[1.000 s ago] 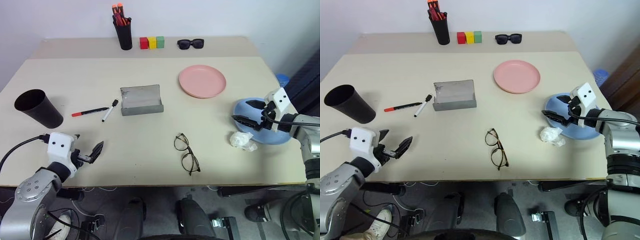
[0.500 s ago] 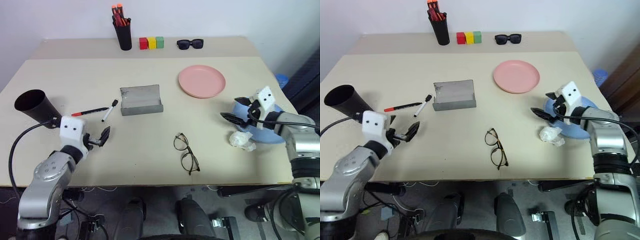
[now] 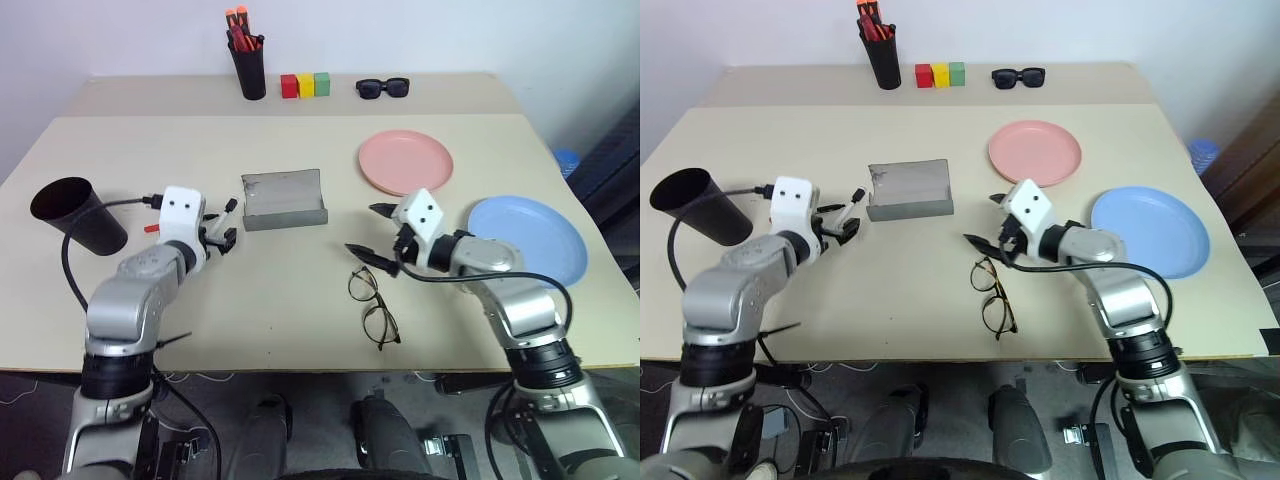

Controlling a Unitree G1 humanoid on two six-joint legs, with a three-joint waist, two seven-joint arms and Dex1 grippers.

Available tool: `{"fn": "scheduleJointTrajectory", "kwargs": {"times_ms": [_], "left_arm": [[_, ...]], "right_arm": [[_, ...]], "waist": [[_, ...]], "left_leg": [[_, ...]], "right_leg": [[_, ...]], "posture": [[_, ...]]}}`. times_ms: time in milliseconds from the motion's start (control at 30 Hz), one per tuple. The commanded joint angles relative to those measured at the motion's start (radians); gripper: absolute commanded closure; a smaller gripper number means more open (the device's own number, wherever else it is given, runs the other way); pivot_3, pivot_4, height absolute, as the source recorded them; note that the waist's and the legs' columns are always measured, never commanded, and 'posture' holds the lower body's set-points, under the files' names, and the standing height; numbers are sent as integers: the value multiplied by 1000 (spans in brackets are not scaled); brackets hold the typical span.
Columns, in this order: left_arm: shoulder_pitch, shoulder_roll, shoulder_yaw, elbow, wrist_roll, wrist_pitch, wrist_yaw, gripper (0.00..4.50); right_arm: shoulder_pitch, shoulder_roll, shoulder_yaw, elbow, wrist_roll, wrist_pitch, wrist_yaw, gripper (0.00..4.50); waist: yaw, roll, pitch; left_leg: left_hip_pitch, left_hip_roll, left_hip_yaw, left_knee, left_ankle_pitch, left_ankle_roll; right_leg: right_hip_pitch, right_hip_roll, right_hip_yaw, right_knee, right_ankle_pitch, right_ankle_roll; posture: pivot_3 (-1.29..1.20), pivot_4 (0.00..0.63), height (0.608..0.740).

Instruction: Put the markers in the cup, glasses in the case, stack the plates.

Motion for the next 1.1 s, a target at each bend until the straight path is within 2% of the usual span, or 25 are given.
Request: {"fn": "scheduleJointTrajectory", "kwargs": {"times_ms": [33,300,667,933,1033,1100], "left_arm": [[-83,14,-1,6,-10,152,0,11],[-194,27,-4,118,13,359,-2,11],[-322,15,64,411,28,235,-6,11],[-393,-19,48,551,28,211,-20,11],[-395,-20,46,566,36,221,-13,823],[-392,-22,52,563,39,230,-11,1769]], "right_arm": [[11,37,33,-80,-5,20,-38,0],[35,91,79,-132,-4,56,-80,0],[29,104,80,-117,-7,50,-90,0],[30,121,83,-117,-9,47,-107,0],[27,122,79,-115,-8,47,-112,0],[25,122,79,-115,-6,47,-113,0]], "waist": [[-1,0,0],[-6,0,0],[-3,0,0],[-1,0,0],[-2,0,0],[-1,0,0]], "left_leg": [[0,0,0,0,0,0],[0,0,-1,-1,1,-1],[0,0,-1,-1,1,-2],[0,0,-1,-1,1,-2],[0,0,-1,-1,1,-3],[0,0,-1,-1,1,-3]], "right_leg": [[0,0,0,0,0,0],[-1,0,0,1,0,0],[-2,0,-1,1,0,0],[-1,0,-1,1,0,0],[-1,0,-1,1,0,0],[-1,0,-1,1,0,0]], "posture": [[0,150,740],[0,150,740],[0,150,740],[0,150,740],[0,150,740],[0,150,740]]}}
